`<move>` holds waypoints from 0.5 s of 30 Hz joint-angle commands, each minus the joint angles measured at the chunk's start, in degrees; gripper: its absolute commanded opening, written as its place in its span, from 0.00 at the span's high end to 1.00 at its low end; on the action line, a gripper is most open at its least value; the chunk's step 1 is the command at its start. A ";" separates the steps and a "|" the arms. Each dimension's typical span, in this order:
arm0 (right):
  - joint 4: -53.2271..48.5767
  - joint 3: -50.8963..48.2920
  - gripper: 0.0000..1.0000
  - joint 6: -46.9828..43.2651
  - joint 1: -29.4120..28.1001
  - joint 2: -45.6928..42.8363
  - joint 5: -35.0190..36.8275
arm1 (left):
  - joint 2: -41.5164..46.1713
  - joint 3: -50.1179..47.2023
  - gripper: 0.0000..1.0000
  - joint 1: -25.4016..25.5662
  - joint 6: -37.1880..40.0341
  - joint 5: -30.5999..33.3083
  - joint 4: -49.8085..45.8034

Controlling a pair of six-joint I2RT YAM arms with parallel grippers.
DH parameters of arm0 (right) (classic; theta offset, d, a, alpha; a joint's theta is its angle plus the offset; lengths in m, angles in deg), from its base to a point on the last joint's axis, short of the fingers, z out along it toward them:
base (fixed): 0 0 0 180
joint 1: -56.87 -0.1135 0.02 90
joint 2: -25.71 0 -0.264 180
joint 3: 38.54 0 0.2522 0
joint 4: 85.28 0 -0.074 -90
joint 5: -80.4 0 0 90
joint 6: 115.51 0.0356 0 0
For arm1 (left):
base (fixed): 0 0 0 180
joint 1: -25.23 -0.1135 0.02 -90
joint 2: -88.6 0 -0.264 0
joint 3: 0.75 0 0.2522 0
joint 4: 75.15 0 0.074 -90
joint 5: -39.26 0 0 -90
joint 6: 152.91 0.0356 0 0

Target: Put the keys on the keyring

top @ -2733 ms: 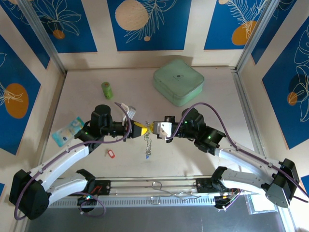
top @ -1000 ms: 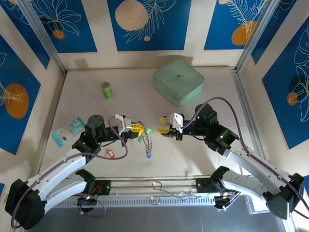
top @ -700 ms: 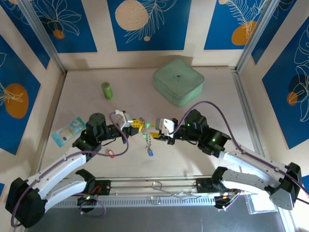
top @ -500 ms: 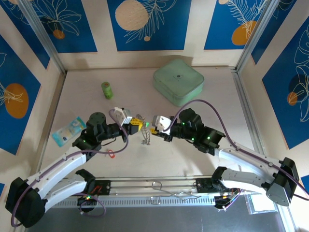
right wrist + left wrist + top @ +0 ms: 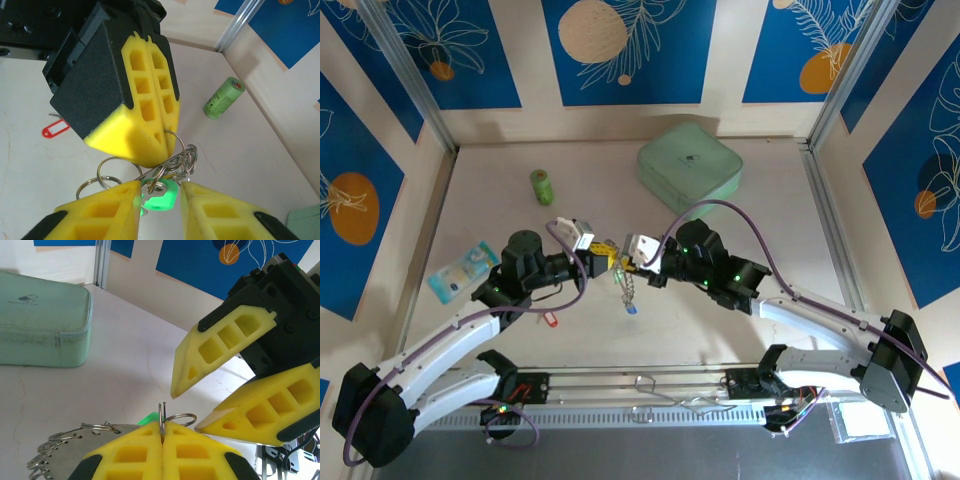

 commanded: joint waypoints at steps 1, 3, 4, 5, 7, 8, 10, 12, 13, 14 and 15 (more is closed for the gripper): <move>1.10 2.07 0.77 -0.53 -0.47 0.05 0.78 | 0.20 2.42 1.00 0.62 -0.80 -0.20 1.58; 0.71 2.21 0.81 -0.79 -0.59 0.05 0.56 | 0.05 2.43 1.00 0.71 -0.88 -0.45 1.62; 0.61 2.27 0.83 -0.91 -0.62 0.00 0.30 | 0.10 2.41 1.00 0.72 -0.87 -0.61 1.75; 0.29 2.23 0.85 -1.05 -0.59 0.01 -0.09 | 0.04 2.53 1.00 0.72 -0.82 -0.61 1.83; -0.25 2.39 0.86 -1.28 -0.65 0.12 -0.72 | -0.02 2.62 1.00 0.72 -0.82 -0.70 2.00; -0.52 2.45 0.86 -1.52 -0.66 0.21 -0.99 | -0.05 2.64 1.00 0.72 -0.99 -0.81 2.25; -0.71 2.47 0.88 -1.69 -0.81 0.31 -1.13 | -0.14 2.64 1.00 0.72 -1.05 -1.11 2.69; -0.89 2.46 0.91 -1.87 -0.96 0.40 -1.13 | -0.29 2.67 1.00 0.72 -1.20 -1.43 3.02; -0.98 2.49 0.92 -2.02 -1.01 0.48 -1.13 | -0.27 2.73 1.00 0.72 -1.15 -1.53 3.15; -1.19 2.57 0.94 -2.07 -1.07 0.44 -1.28 | -0.35 2.77 1.00 0.72 -1.18 -1.49 3.24; -1.50 2.62 0.97 -2.29 -1.14 0.45 -1.68 | -0.34 2.82 1.00 0.72 -1.22 -1.58 3.31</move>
